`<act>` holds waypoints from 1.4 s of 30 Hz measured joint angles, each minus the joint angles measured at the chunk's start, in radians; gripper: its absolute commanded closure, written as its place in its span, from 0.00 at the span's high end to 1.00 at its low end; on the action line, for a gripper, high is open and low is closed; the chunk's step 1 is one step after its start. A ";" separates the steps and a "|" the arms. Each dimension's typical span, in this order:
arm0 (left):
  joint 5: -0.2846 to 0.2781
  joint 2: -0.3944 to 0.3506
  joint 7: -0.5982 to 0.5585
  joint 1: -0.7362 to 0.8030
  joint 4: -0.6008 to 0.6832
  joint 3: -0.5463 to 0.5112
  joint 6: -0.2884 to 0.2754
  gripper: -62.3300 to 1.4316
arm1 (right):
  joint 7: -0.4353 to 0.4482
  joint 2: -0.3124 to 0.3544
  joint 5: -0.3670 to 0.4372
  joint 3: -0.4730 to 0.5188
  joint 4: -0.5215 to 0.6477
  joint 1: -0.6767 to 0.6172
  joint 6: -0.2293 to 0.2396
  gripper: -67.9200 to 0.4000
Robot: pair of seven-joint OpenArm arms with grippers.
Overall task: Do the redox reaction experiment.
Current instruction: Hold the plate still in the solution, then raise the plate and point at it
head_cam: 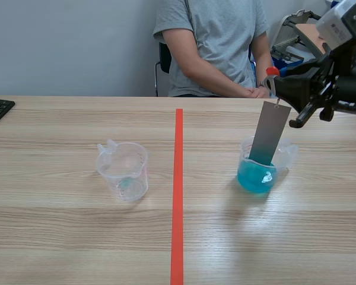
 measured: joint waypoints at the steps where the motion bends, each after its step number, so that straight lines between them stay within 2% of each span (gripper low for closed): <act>1: 0.000 0.000 0.000 0.000 0.000 0.000 0.000 0.10 | -0.021 0.006 0.014 0.003 0.015 0.000 0.000 0.03; 11: 0.000 0.000 0.000 0.000 0.000 0.000 0.000 0.10 | -0.148 0.098 0.238 0.004 0.171 -0.002 0.001 0.03; 23: 0.000 0.000 0.000 0.000 0.000 0.000 0.000 0.10 | -0.279 0.166 0.436 0.068 0.291 -0.002 0.002 0.03; 33: 0.000 0.000 0.000 0.000 0.000 0.000 0.000 0.10 | -0.385 0.165 0.520 0.108 0.346 -0.002 0.002 0.03; 42: 0.000 0.000 0.000 0.000 0.000 0.000 0.000 0.10 | -0.395 0.165 0.522 0.108 0.348 -0.002 0.002 0.03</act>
